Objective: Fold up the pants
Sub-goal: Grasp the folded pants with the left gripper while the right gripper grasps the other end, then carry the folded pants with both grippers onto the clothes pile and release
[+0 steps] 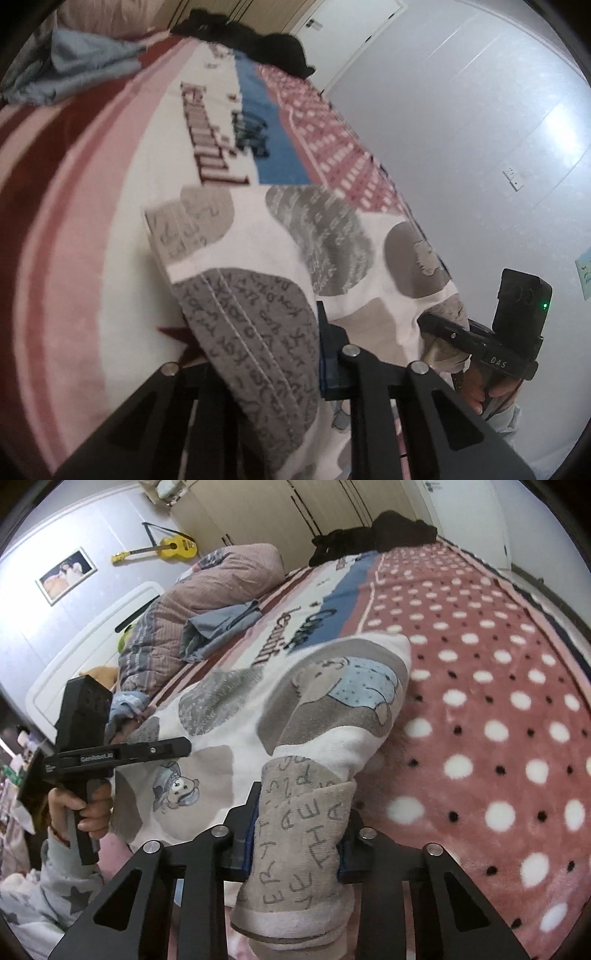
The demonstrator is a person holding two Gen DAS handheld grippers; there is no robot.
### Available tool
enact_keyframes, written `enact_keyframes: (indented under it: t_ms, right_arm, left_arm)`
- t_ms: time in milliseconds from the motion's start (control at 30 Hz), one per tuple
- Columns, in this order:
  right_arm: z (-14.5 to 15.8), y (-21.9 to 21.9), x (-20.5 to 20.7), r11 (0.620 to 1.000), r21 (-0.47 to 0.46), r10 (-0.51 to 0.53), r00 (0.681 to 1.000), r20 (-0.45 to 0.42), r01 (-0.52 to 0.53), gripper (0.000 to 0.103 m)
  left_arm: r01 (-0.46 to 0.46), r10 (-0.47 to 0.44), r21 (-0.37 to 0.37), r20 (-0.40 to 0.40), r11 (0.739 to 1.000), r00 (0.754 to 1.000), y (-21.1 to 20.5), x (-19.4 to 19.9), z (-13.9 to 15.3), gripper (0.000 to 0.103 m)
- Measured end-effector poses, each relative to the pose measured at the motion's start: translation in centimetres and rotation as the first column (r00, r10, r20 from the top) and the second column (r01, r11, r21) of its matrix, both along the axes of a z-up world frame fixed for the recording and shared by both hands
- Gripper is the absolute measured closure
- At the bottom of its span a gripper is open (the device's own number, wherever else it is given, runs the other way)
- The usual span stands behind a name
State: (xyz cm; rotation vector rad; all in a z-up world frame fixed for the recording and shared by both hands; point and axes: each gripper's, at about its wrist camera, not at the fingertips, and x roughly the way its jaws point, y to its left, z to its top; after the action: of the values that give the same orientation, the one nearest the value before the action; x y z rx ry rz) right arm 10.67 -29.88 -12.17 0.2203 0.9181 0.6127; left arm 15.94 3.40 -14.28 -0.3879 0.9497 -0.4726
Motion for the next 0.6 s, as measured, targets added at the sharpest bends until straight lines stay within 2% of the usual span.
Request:
enact_keyframes:
  t_ms: [167,367,433,533,600]
  right_arm:
    - [3.0,3.7,-0.9,1.0,0.01,0.028,0.998,0.052,-0.029,0.082]
    - [7.7,11.2,-1.2,0.994,0.053,0.085,0.986,0.142,-0.094,0.082]
    - [9.4,14.5,-1.0,0.989,0.073,0.117,0.977,0.176,-0.132,0.082]
    - [11.5,19.8,-0.4,0.977,0.09,0.172,0.961,0.216,-0.195,0.082]
    - [12.6,23.8,0.1,0.966,0.107,0.207,0.95,0.233,-0.237,0.082]
  left_arm:
    - [-0.008,0.005,0.045,0.078,0.999,0.997,2.8,-0.8,3.9,0.09]
    - [-0.078,0.057,0.115,0.177,0.99,0.983,9.9,-2.9,10.3,0.09]
    - [-0.115,0.076,0.163,0.224,0.98,0.972,13.0,-3.8,12.9,0.09]
    - [-0.186,0.135,0.207,0.239,0.96,0.962,18.4,-4.4,16.0,0.09]
    - [-0.247,0.185,0.252,0.245,0.935,0.952,22.2,-4.8,17.8,0.09]
